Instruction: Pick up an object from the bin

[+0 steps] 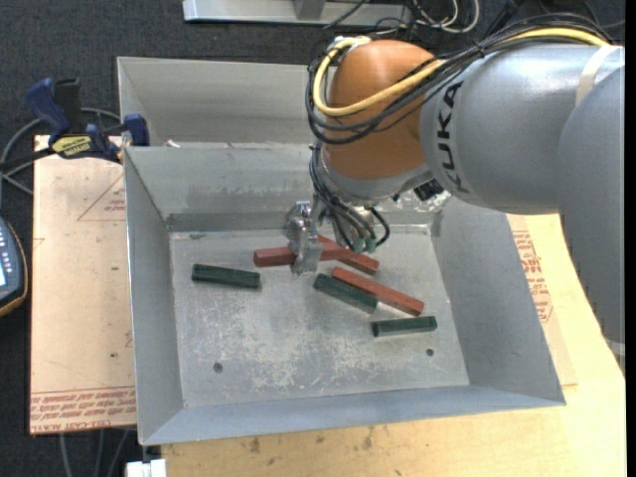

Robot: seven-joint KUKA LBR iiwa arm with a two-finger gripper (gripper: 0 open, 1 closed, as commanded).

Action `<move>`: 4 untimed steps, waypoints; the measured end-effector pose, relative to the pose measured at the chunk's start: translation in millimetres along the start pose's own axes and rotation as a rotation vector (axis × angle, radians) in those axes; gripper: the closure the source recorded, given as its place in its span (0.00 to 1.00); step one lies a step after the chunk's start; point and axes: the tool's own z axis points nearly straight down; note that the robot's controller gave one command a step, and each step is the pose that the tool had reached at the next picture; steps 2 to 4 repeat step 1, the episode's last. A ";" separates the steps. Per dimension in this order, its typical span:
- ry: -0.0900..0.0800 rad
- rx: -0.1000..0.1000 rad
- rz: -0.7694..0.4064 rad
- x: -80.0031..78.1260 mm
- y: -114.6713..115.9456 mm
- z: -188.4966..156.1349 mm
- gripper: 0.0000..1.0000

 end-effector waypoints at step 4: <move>0.003 0.002 -0.310 -27.0 -16.4 -74.9 1.00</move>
Offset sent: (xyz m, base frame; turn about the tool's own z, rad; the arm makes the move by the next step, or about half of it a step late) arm 0.0247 -0.0150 0.0724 -0.3134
